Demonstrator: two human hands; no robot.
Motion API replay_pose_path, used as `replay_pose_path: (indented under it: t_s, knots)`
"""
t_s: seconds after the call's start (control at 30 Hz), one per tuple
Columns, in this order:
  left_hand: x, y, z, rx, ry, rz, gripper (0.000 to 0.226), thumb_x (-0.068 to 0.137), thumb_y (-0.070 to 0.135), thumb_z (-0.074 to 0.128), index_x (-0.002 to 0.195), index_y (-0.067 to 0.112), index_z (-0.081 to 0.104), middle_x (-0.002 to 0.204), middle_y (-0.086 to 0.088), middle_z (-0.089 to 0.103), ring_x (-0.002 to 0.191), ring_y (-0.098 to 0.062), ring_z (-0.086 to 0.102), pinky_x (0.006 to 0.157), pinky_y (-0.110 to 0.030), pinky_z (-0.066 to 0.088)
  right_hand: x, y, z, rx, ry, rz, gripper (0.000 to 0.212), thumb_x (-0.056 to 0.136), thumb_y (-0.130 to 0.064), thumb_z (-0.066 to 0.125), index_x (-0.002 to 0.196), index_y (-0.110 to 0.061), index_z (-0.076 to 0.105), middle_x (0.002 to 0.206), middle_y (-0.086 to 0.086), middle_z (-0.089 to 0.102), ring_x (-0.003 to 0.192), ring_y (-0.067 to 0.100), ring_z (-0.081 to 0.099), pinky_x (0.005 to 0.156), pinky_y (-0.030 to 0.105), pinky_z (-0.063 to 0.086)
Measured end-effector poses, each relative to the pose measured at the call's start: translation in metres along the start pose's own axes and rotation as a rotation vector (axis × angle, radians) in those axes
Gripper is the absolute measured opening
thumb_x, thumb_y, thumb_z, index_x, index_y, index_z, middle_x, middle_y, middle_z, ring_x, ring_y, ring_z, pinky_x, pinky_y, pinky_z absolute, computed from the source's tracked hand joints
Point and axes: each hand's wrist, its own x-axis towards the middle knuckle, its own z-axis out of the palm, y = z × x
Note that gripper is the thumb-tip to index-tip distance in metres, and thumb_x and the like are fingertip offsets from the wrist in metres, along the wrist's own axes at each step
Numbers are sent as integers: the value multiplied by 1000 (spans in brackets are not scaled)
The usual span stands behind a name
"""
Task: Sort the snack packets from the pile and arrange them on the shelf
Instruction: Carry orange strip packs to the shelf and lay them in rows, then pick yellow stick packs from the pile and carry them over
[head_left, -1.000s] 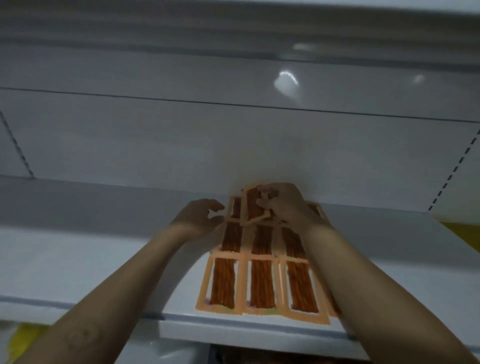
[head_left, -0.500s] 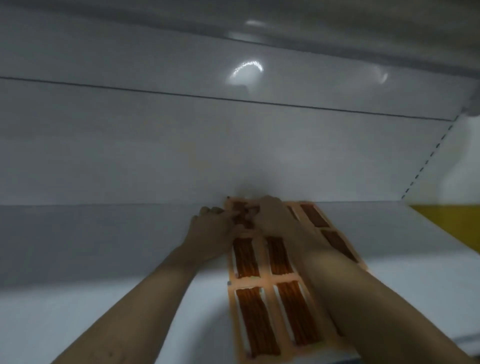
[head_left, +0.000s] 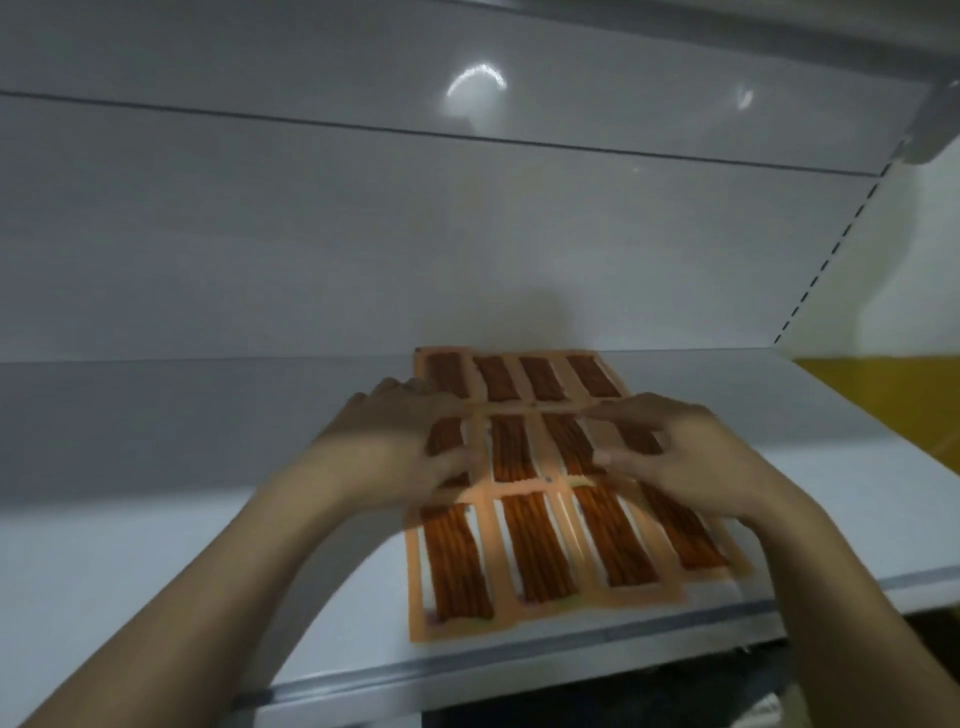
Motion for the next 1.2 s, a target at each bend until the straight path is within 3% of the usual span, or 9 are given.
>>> replay_pose_path:
  t_s: [0.1, 0.2, 0.27, 0.4, 0.5, 0.63, 0.73, 0.9, 1.2]
  knots:
    - [-32, 29, 15, 38, 0, 8, 45, 88, 69, 46, 124, 43, 52, 126, 12, 54, 115, -14, 47, 99, -38, 42, -25, 13, 11, 24, -55, -22, 48, 82, -50, 69, 128, -41, 59, 133, -21, 51, 119, -1, 49, 97, 18, 43]
    - [-50, 57, 39, 109, 46, -91, 51, 88, 72, 34, 131, 45, 46, 132, 15, 47, 121, -11, 41, 100, -35, 36, -36, 13, 27, -206, -66, -71, 55, 83, -69, 53, 134, -48, 51, 138, -24, 40, 129, -3, 28, 118, 33, 17]
    - [-61, 77, 50, 180, 88, -196, 52, 90, 69, 29, 132, 43, 45, 135, 12, 47, 122, -14, 41, 97, -36, 34, -44, 6, 38, -305, -19, -132, 63, 81, -75, 35, 134, -45, 53, 143, -18, 44, 134, 3, 31, 120, 38, 9]
    - [-79, 107, 66, 209, 187, -341, 52, 88, 63, 26, 125, 41, 55, 124, 6, 58, 113, -21, 51, 85, -41, 40, -66, 12, 60, -282, 265, -260, 46, 86, -55, 49, 111, -25, 73, 117, 1, 69, 112, 21, 62, 106, 55, 37]
    - [-79, 114, 82, 230, 167, -367, 51, 93, 62, 27, 137, 43, 43, 135, 9, 49, 124, -19, 42, 96, -41, 36, -75, 21, 69, -249, 243, -218, 44, 88, -53, 46, 110, -26, 74, 117, 2, 70, 113, 21, 63, 106, 54, 39]
    - [-81, 117, 93, 216, 231, -383, 52, 92, 59, 27, 127, 37, 58, 121, 3, 61, 112, -24, 54, 87, -46, 45, -78, 17, 67, -259, 108, -177, 63, 90, -59, 20, 130, -34, 61, 141, -3, 56, 134, 16, 47, 114, 45, 24]
    - [-82, 116, 99, 215, 256, -376, 57, 91, 59, 25, 129, 34, 59, 125, 0, 62, 115, -26, 54, 88, -48, 46, -78, 17, 64, -262, 60, -185, 76, 86, -60, 1, 141, -36, 49, 153, -6, 41, 143, 15, 32, 120, 43, 12]
    - [-83, 117, 101, 194, 287, -371, 68, 89, 63, 15, 139, 35, 52, 140, 1, 53, 130, -25, 46, 101, -46, 39, -83, 21, 65, -219, 83, -215, 76, 87, -60, 1, 144, -36, 44, 153, -5, 41, 144, 16, 30, 120, 44, 13]
    - [-99, 117, 90, 178, 366, -363, 66, 90, 67, 20, 140, 35, 49, 145, 4, 49, 136, -19, 40, 110, -46, 29, -80, 5, 47, -128, 149, -249, 57, 97, -62, 35, 147, -37, 37, 155, -6, 36, 145, 15, 25, 120, 41, 10]
